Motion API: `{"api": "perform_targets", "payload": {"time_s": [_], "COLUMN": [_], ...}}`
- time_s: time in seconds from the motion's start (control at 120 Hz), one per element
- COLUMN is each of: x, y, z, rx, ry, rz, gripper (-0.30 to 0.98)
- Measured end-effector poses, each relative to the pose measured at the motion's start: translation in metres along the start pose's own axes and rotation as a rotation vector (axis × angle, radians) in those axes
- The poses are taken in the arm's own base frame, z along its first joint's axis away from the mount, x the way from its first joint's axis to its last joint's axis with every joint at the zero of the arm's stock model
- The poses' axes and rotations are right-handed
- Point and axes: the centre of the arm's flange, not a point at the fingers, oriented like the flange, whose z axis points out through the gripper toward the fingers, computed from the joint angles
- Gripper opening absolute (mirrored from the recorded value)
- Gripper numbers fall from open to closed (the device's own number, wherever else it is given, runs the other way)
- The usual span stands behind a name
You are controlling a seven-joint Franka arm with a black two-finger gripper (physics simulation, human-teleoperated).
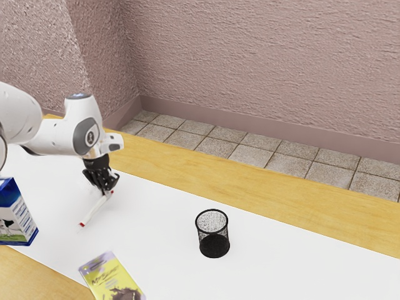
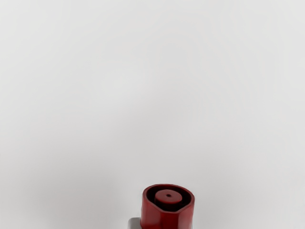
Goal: Put the marker into the pen holder.
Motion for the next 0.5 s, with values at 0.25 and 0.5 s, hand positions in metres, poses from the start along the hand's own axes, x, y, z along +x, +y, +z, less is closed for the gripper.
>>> {"api": "perform_targets", "payload": {"time_s": [0.25, 0.5], "x": [0.03, 0.03], "y": [0.104, 0.223], "z": [-0.086, -0.142], "rx": [-0.002, -0.08], "ry": [0.161, 0.298], "rz": [0.15, 0.276], "gripper": [-0.1, -0.1]}}
